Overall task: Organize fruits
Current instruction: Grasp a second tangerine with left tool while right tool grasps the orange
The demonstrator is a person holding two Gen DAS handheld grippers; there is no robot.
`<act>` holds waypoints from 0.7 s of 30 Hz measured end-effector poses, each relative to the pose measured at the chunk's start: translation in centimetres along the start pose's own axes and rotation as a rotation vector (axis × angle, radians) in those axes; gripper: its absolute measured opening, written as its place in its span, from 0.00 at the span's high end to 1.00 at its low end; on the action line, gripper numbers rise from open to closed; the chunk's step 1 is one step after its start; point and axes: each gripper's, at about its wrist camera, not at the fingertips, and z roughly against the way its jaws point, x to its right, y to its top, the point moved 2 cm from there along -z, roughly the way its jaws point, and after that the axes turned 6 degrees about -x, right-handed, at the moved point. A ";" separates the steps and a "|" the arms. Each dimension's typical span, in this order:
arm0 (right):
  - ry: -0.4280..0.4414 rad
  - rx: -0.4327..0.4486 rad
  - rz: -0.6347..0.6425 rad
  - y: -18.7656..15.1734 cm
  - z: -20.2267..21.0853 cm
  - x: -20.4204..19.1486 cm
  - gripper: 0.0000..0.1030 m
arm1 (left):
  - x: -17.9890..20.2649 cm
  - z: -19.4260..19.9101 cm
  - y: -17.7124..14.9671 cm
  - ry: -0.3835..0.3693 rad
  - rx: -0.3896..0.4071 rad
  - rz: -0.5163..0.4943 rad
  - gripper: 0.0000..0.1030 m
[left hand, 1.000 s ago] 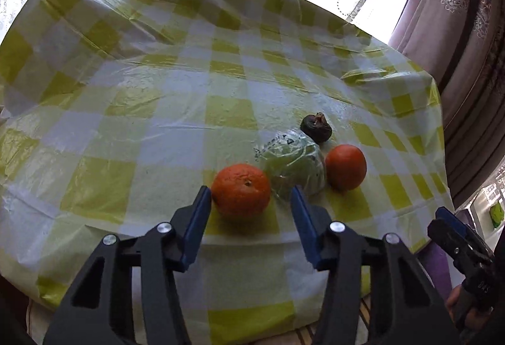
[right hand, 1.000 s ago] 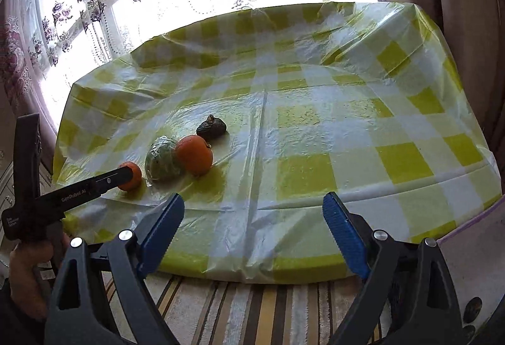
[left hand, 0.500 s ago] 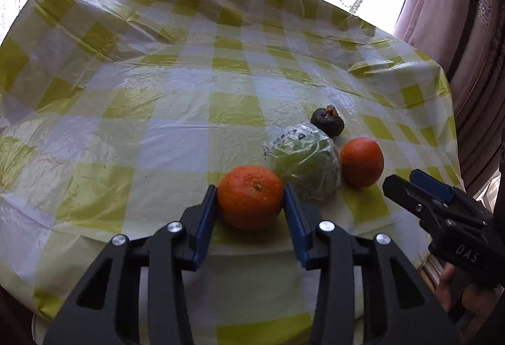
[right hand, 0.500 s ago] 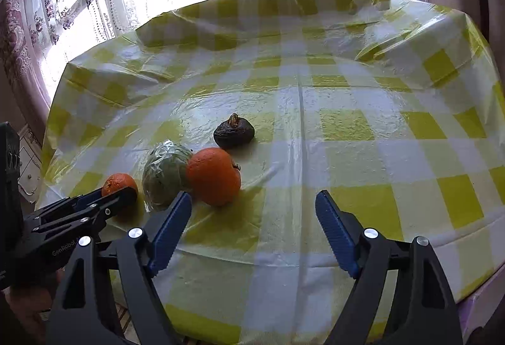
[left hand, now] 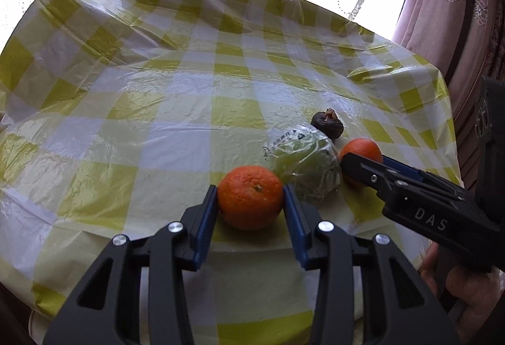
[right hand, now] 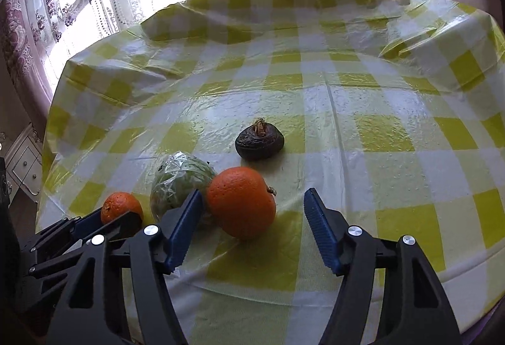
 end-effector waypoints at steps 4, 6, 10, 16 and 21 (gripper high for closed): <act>0.039 -0.001 -0.009 0.2 -0.3 0.0 0.55 | 0.0 0.1 0.0 -0.001 0.008 0.000 0.60; 0.041 0.005 0.008 0.1 -0.3 -0.3 0.61 | 0.0 0.2 -0.1 0.000 0.011 -0.002 0.60; 0.037 0.014 0.012 -0.2 0.0 -0.4 0.61 | 0.1 0.3 -0.1 0.001 0.016 -0.004 0.60; 0.028 0.028 0.009 -1.0 1.1 -0.3 0.61 | 0.3 0.6 -0.2 0.007 0.031 -0.009 0.60; 0.023 0.040 0.000 -1.9 2.5 0.0 0.61 | 0.5 1.0 -0.3 0.019 0.043 -0.015 0.60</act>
